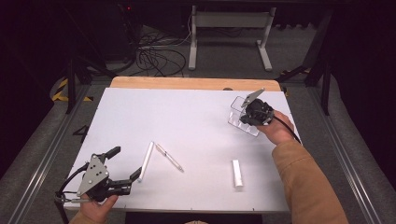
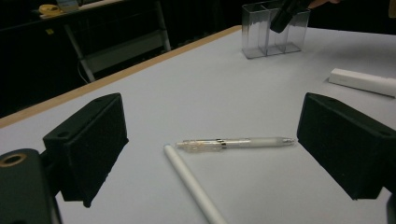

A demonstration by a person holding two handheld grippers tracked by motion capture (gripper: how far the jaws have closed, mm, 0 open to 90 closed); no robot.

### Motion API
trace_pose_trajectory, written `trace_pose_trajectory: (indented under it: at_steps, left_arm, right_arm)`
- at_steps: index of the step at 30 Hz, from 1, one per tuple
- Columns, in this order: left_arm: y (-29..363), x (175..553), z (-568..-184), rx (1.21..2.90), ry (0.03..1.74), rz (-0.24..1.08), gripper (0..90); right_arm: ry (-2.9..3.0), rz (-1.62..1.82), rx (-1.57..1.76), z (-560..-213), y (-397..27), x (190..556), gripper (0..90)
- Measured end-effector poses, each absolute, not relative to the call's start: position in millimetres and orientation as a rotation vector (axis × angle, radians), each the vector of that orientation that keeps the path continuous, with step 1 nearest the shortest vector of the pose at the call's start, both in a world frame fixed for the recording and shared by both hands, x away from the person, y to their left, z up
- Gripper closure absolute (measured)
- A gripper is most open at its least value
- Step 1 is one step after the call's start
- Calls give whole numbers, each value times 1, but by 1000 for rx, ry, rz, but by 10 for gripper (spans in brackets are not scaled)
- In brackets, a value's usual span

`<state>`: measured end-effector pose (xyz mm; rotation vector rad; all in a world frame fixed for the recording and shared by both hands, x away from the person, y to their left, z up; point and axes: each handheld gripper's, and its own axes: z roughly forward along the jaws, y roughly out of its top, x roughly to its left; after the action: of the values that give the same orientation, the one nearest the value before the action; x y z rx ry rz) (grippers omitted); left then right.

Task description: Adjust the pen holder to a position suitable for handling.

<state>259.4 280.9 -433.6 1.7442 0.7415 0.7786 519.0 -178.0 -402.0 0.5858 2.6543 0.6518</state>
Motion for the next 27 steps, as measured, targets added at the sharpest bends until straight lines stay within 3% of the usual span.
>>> trace_pose_trajectory:
  at_steps: [8,17,27]
  left_arm:
    - [281,260,-434,1749,738,782,90]
    - [281,260,-434,1750,738,781,90]
    - [281,260,-434,1749,739,779,90]
  right_arm:
    - [2666,691,511,-391,-170,510,868]
    - [2719,756,253,-373,-126,487,867]
    - [2778,776,72,-378,-89,471,865]
